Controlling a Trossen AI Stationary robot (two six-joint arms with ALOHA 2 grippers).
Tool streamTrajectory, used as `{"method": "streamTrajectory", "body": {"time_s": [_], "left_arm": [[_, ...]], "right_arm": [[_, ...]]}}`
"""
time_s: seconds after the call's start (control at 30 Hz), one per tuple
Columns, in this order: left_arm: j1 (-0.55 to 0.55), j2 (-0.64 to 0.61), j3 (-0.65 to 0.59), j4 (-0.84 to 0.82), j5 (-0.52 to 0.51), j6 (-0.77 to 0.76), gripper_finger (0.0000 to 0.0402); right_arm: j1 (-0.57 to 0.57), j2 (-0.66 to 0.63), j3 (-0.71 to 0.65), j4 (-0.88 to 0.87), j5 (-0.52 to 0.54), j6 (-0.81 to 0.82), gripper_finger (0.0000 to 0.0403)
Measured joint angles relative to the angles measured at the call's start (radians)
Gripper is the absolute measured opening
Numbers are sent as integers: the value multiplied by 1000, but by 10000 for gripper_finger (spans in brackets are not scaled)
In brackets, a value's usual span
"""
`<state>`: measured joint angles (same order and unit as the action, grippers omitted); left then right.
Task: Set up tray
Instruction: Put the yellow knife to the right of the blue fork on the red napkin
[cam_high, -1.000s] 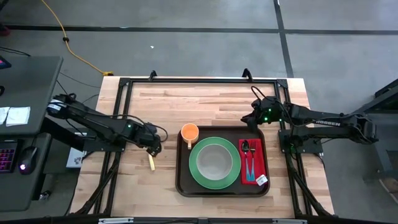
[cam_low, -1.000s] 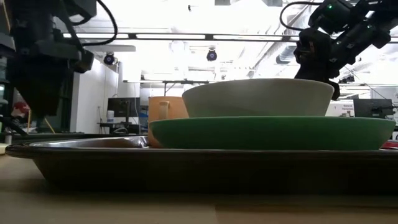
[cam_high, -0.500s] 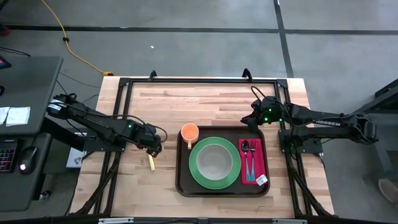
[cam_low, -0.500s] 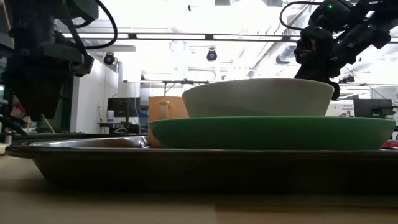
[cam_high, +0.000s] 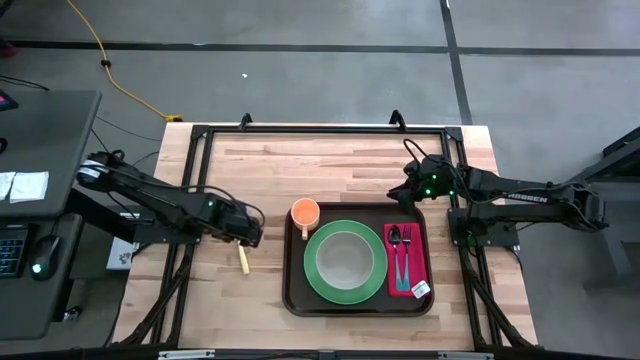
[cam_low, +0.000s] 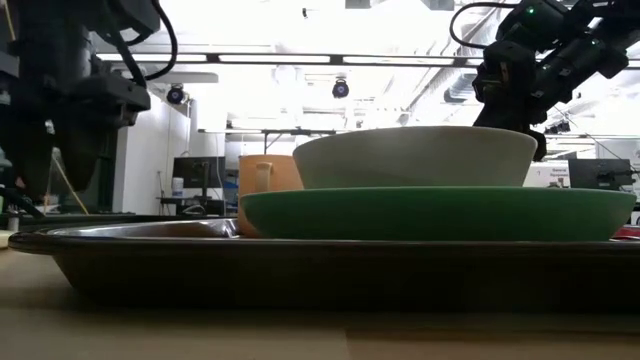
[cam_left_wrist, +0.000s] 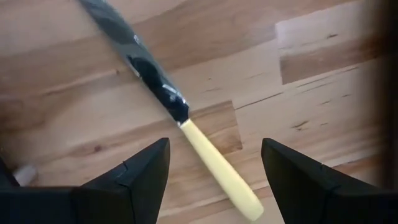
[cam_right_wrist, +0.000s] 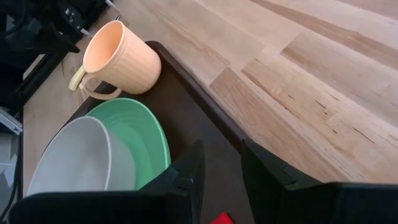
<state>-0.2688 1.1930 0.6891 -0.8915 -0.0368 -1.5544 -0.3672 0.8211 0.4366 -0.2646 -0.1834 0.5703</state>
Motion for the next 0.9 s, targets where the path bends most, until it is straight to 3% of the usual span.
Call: {"method": "streamTrajectory", "body": {"time_s": [0.43, 0.6, 0.9], "left_arm": [[0, 105, 0, 54, 155, -51, 282], [0, 117, -13, 67, 137, -65, 282], [0, 117, -119, 248, 123, -155, 282]], "right_arm": [[0, 0, 0, 0, -3, -7, 83], [0, 0, 0, 0, -3, -14, 83], [0, 0, 0, 0, -3, -30, 83]]}}
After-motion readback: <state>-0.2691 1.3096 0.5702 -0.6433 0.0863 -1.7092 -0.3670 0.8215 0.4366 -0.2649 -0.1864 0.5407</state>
